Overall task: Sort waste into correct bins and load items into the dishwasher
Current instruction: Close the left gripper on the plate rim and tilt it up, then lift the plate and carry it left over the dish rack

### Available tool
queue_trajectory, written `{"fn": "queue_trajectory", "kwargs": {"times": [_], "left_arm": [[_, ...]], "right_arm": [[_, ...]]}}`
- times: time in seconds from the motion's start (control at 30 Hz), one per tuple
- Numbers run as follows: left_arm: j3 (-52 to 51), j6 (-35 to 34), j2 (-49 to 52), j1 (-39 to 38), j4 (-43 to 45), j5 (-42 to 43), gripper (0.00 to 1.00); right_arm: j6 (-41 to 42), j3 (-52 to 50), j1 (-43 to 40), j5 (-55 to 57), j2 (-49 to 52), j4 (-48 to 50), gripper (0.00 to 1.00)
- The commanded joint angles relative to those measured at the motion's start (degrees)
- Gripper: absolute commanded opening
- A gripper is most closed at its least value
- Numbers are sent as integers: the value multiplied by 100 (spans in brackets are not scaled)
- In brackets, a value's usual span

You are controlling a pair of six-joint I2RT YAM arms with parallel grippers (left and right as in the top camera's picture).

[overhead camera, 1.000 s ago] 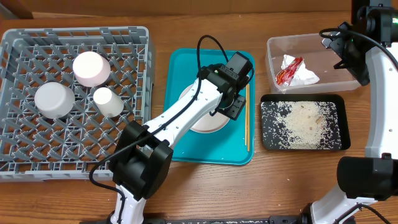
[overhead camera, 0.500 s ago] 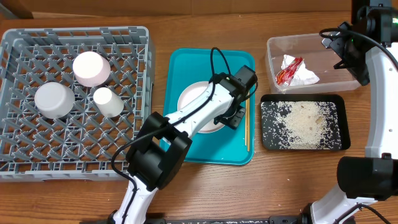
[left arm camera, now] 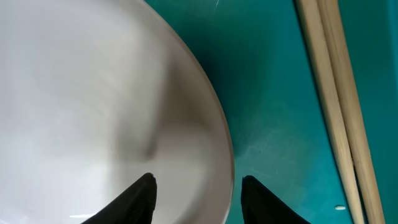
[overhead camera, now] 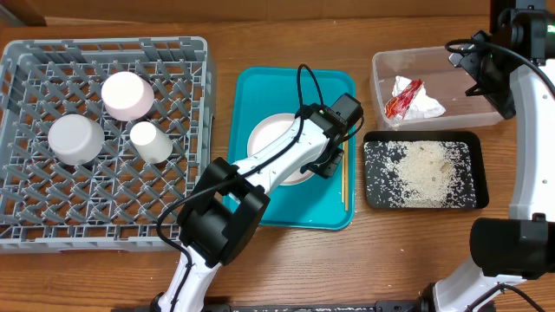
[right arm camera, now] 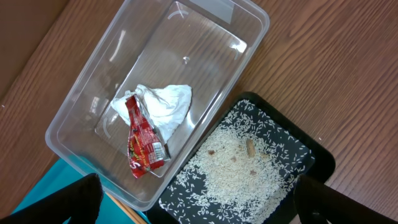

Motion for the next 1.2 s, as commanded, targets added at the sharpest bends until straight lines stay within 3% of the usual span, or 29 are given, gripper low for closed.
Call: {"fn": "queue_trajectory", "kwargs": {"times": [0.0,0.4,0.5,0.53,0.83,1.17], "left_arm": [[0,-81,175,-61,-26,-66,45],[0,-79,297,-118,-105,63,26],[17,-81,295,-85,-214,59,6],[55,-81,293,-68,-304,59,4],[960,-278,275,197,-1294,160,4],[3099,61,273,1067,-2612,1565,4]], "right_arm": [[-22,11,20,70,-35,26,100],[-24,11,20,72,-35,26,100],[-22,11,22,72,-35,26,100],[-22,11,22,70,-35,28,100],[-22,11,20,70,-35,28,100],[-24,11,20,70,-35,28,100]]}}
